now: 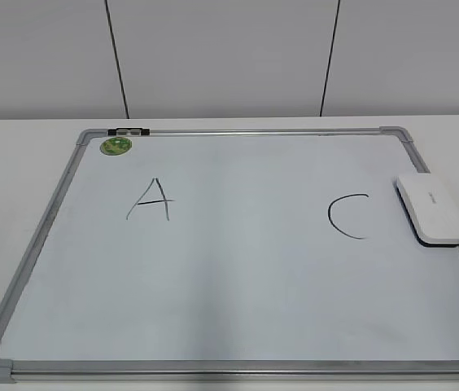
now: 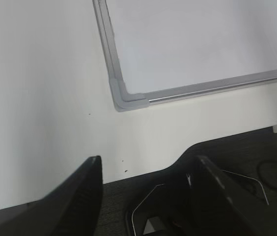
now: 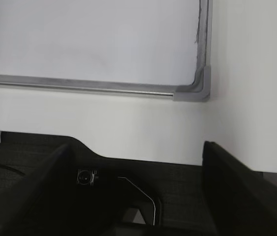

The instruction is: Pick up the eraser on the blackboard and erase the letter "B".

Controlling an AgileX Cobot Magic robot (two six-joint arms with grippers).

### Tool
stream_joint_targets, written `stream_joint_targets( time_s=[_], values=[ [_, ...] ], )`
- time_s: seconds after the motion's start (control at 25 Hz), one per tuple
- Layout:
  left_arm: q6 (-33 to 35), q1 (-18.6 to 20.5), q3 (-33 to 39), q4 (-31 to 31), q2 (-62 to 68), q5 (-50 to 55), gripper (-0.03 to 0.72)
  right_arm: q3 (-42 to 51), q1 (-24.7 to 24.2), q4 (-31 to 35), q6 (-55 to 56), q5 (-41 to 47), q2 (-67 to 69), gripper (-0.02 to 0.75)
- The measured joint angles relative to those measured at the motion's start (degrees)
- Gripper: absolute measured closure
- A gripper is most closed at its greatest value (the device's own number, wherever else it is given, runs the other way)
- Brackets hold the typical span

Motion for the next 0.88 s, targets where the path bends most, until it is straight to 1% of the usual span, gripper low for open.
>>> stream_joint_targets(
  time_s=[0.08, 0.16, 0.4, 0.48, 0.64, 0.88],
  values=[
    [0.0, 0.0, 1.4, 0.5, -1.0, -0.7, 0.265, 3.2, 0.0, 0.0, 0.1, 0.0, -1.9, 0.145],
    [0.0, 0.0, 2.6, 1.5, -1.3, -1.9, 0.265, 4.6, 0.0, -0.6, 0.1, 0.3, -3.1, 0.145],
    [0.0, 0.0, 6.2, 3.0, -1.3, -6.4, 0.265, 5.4, 0.0, -3.8, 0.1, -2.8, -3.5, 0.146],
    [0.0, 0.0, 7.6, 3.3, -1.3, -8.1, 0.265, 6.2, 0.0, -6.2, 0.1, -4.9, -3.5, 0.146],
    [0.0, 0.0, 8.4, 3.8, -1.3, -9.4, 0.265, 7.4, 0.0, -8.0, 1.0, -6.8, -3.5, 0.146],
    [0.0, 0.0, 8.4, 3.8, -1.3, -9.5, 0.265, 7.4, 0.0, -8.3, 1.5, -7.0, -3.5, 0.146]
  ],
)
